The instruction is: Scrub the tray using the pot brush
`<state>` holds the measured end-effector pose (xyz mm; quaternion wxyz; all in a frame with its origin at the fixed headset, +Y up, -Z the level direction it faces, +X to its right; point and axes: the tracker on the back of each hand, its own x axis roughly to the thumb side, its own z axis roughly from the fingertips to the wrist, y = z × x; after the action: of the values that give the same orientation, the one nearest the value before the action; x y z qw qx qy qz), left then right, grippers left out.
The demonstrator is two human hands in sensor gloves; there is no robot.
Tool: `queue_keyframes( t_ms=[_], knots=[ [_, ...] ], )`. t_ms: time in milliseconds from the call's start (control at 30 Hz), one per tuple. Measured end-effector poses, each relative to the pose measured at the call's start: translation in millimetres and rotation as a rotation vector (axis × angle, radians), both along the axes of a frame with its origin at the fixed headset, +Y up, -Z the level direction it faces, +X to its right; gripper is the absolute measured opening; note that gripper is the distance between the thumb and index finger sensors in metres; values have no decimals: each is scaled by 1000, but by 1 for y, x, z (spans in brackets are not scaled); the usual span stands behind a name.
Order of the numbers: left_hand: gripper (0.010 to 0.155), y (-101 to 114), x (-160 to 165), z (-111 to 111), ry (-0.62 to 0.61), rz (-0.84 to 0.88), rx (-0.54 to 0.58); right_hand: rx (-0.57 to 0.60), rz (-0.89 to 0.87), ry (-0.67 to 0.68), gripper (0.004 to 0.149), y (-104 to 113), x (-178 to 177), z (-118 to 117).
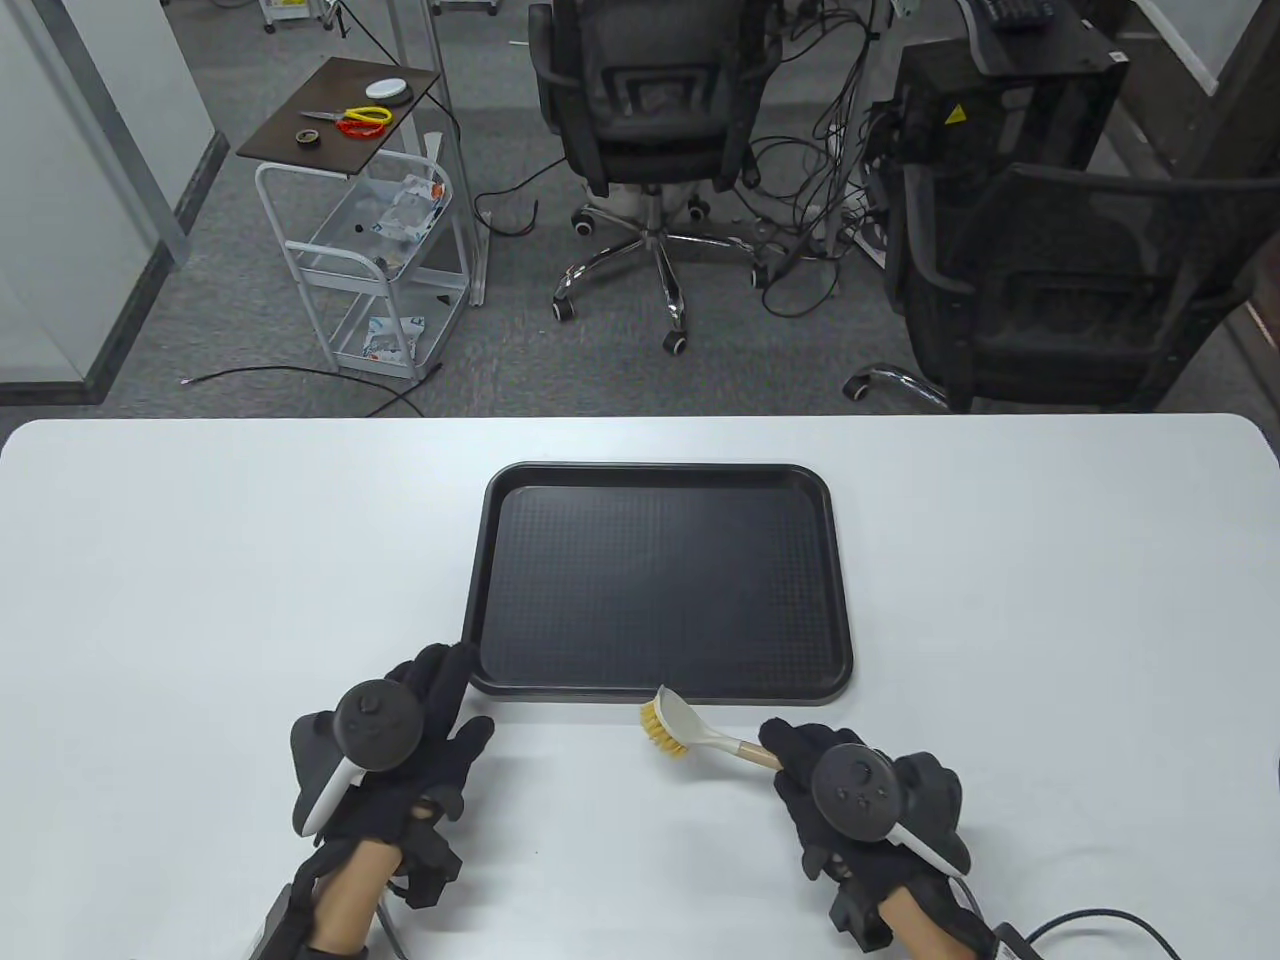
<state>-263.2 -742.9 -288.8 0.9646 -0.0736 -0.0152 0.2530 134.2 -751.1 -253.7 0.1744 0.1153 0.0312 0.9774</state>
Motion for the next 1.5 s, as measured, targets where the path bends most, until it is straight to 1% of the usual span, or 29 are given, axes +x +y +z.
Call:
queue_keyframes(
  t_ms=[133,233,367,433,533,633,700,800,933,1033,1133,1200,1333,1400,1500],
  knots=[
    [75,-3,-5,0,6,18,-10,-64,19,9,53,-12,-28,-21],
    [75,-4,-8,2,25,21,-18,-127,18,35,53,-20,-42,-30],
    [75,-4,-9,3,19,24,-25,-110,79,35,52,-29,-55,-31],
    [75,-3,-8,4,11,25,-18,-76,111,26,52,-31,-58,-29],
    [75,-1,-6,5,2,20,-9,-68,201,36,52,-37,-62,-28],
    [75,-1,-6,6,-1,19,-5,-38,237,31,53,-39,-63,-26],
    [75,-2,-6,6,1,22,-3,-52,236,47,56,-35,-60,-25],
    [75,-1,-5,7,-7,21,-6,-23,114,47,62,-18,-50,-21],
    [76,-2,-5,7,-11,28,-2,90,-35,-3,67,16,-24,-10],
    [76,-2,-5,7,-17,26,-8,112,-60,-46,70,27,-8,-5],
    [76,-5,-5,6,-23,21,-22,81,-74,-74,72,26,4,-8],
    [76,-8,-4,4,-29,16,-39,55,-72,-99,72,20,9,-11],
    [76,-14,-4,2,-26,8,-74,-6,-13,-133,74,5,14,-21],
    [76,-14,-4,2,-23,10,-74,-22,-10,-139,74,2,16,-22],
    [76,-12,-5,3,-19,22,-65,-15,-33,-143,73,1,18,-22]
  ],
)
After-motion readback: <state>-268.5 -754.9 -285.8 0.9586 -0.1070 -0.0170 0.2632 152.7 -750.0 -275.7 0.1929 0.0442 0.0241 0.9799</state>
